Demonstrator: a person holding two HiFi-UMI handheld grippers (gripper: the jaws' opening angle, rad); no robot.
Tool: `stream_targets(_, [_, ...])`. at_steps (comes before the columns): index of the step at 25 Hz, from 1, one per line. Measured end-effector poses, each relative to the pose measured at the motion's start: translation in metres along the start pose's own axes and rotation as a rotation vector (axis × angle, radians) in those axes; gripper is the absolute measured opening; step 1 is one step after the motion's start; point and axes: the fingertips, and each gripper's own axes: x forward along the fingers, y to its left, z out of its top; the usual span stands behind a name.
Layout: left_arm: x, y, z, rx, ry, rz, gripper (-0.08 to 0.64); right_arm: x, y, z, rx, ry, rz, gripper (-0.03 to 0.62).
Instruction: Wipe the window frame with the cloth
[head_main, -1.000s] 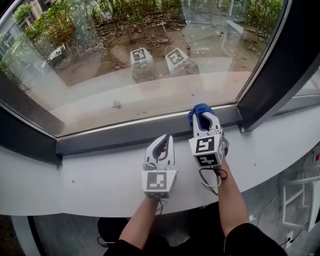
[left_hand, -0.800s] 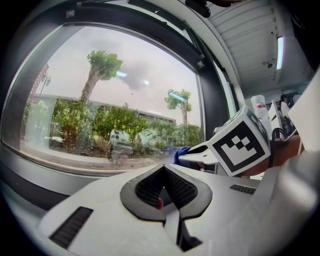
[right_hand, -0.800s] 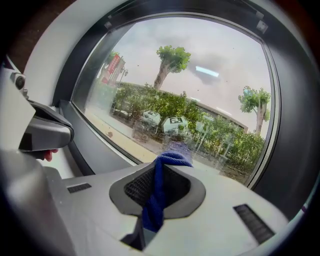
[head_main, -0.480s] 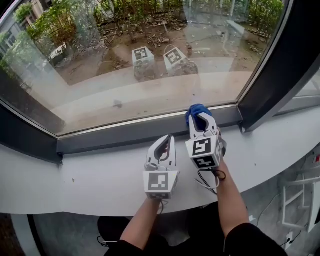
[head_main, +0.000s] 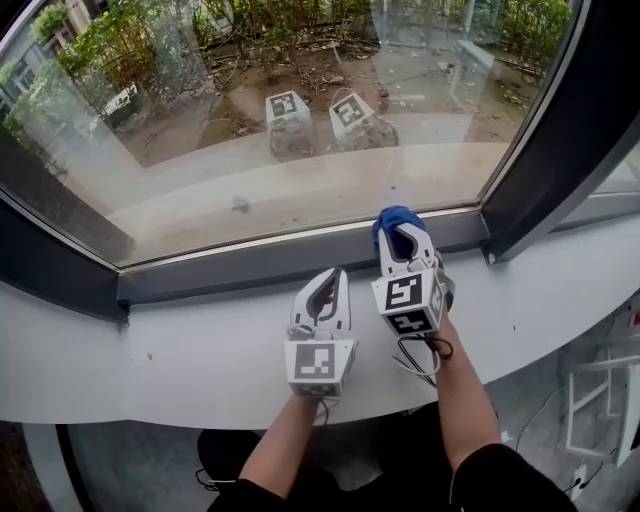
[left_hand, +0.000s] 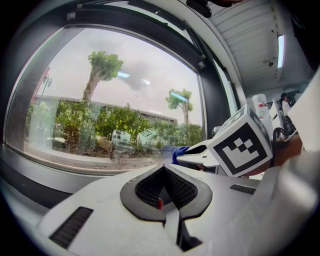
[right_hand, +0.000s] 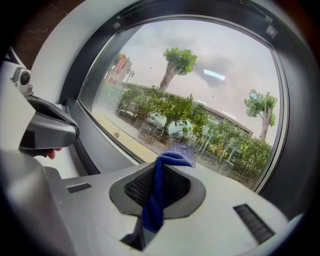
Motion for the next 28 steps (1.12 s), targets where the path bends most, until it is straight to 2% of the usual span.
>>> stream_targets(9, [-0.004,0.006,-0.001,0.007,0.001,0.009,0.005,0.000,0.001,0.003,-0.011,0.007,-0.006,0.023])
stream_targets(13, [-0.008,0.012,-0.003,0.007,0.000,0.017,0.005,0.000,0.007,0.003,0.021,0.011,0.017,0.023])
stream_targets(20, [-0.017,0.027,-0.001,0.034,0.000,0.028,0.005,0.002,0.013,0.008,-0.003,-0.006,0.045,0.023])
stream_targets(21, [-0.018,0.029,-0.001,0.041,0.000,0.028,0.005,0.001,0.012,0.007,-0.009,0.000,0.045,0.023])
stream_targets(25, [-0.028,0.042,0.002,0.062,-0.003,0.028,0.005,0.003,0.006,0.000,-0.132,0.032,0.020,0.023])
stream_targets(28, [-0.037,0.055,0.006,0.070,-0.006,0.029,0.005,0.004,0.003,0.002,-0.132,0.045,0.016,0.023])
